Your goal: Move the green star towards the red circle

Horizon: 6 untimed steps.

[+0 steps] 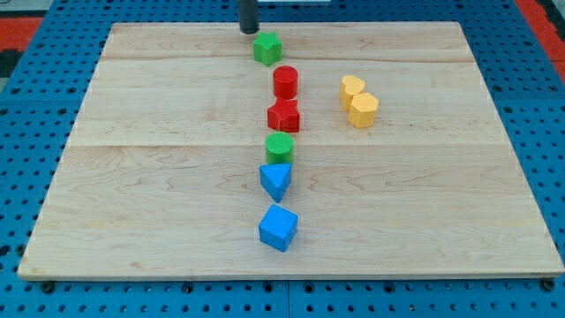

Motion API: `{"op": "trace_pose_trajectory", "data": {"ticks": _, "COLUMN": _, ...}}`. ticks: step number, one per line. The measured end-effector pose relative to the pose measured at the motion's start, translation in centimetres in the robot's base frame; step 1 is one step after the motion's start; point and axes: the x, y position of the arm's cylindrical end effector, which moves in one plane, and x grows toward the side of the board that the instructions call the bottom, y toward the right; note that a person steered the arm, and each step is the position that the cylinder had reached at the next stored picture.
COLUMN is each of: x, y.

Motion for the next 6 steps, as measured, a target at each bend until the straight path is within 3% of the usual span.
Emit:
{"op": "trace_pose_trajectory", "data": {"ticks": 1, "x": 3.8, "y": 2.3}}
{"op": "trace_pose_trajectory", "data": {"ticks": 3, "x": 5.2, "y": -4.4}}
{"op": "trace_pose_trajectory", "data": {"ticks": 5, "x": 6.9, "y": 3.1}}
{"op": "trace_pose_trajectory", "data": {"ticks": 6, "x": 6.9, "y": 1.6}}
